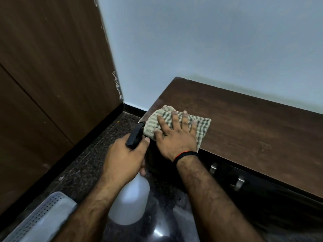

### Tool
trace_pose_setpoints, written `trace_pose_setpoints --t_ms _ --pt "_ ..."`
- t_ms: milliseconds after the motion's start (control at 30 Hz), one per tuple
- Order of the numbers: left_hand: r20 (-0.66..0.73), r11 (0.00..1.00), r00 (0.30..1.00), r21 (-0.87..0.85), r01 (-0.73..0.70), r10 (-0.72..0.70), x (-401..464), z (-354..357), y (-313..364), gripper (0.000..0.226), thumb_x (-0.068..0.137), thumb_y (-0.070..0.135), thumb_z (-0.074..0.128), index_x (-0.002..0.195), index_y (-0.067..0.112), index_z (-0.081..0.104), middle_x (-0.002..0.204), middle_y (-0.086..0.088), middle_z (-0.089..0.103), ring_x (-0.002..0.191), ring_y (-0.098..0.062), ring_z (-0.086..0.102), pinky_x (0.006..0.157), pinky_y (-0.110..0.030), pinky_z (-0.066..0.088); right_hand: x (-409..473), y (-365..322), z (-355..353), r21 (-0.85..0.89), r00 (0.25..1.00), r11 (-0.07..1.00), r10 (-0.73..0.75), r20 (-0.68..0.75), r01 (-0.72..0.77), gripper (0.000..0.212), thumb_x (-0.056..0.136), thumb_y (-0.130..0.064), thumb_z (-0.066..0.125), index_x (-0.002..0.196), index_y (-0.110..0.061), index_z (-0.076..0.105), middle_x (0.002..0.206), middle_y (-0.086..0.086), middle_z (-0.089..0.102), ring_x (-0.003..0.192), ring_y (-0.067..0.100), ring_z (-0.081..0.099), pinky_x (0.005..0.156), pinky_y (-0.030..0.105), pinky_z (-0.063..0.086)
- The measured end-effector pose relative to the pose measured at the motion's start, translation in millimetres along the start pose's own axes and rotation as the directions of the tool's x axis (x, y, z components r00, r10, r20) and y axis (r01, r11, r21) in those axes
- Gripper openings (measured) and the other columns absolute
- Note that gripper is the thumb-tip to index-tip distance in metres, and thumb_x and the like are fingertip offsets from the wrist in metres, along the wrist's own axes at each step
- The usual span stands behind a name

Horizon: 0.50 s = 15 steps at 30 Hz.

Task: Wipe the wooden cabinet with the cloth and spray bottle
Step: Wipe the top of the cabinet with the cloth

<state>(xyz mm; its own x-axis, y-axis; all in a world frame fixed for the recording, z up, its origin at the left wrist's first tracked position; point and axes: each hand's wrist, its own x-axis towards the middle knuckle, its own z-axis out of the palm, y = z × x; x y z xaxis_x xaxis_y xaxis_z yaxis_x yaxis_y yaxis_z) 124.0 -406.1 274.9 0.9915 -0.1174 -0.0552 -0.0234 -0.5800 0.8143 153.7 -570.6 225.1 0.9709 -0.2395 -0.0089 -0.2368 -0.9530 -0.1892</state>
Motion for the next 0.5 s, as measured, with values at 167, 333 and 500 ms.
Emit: trace_pose_setpoints --t_ms 167,333,500 --pt "-0.031 1.0 1.0 -0.014 -0.002 0.002 17 -8 -8 0.05 0.101 0.047 0.063 0.069 0.009 0.069 0.05 -0.006 0.069 0.066 -0.022 0.073 0.084 -0.041 0.058 27 -11 1 0.008 0.989 0.99 -0.139 0.048 0.139 0.058 0.099 -0.063 0.013 0.156 -0.053 0.002 0.17 -0.005 -0.01 0.153 0.028 -0.02 0.119 0.056 -0.017" --pt "-0.007 1.0 1.0 -0.022 -0.006 0.006 34 0 0 0.05 0.102 0.041 0.062 0.065 0.008 0.068 0.049 -0.007 0.069 0.064 -0.021 0.072 0.084 -0.044 0.059 51 -7 1 0.038 0.985 0.987 -0.158 0.07 0.156 0.059 0.096 -0.067 0.013 0.153 -0.058 0.002 0.169 -0.009 -0.012 0.153 0.025 -0.02 0.119 0.057 -0.017" --pt "0.003 1.0 1.0 -0.011 -0.002 0.002 53 5 5 0.05 0.102 0.042 0.061 0.066 0.008 0.067 0.049 -0.006 0.069 0.056 -0.015 0.07 0.077 -0.037 0.058 90 0 -3 0.019 0.99 0.993 -0.122 0.072 0.121 0.059 0.096 -0.066 0.012 0.154 -0.057 0.002 0.169 -0.008 -0.012 0.153 0.026 -0.02 0.118 0.058 -0.017"
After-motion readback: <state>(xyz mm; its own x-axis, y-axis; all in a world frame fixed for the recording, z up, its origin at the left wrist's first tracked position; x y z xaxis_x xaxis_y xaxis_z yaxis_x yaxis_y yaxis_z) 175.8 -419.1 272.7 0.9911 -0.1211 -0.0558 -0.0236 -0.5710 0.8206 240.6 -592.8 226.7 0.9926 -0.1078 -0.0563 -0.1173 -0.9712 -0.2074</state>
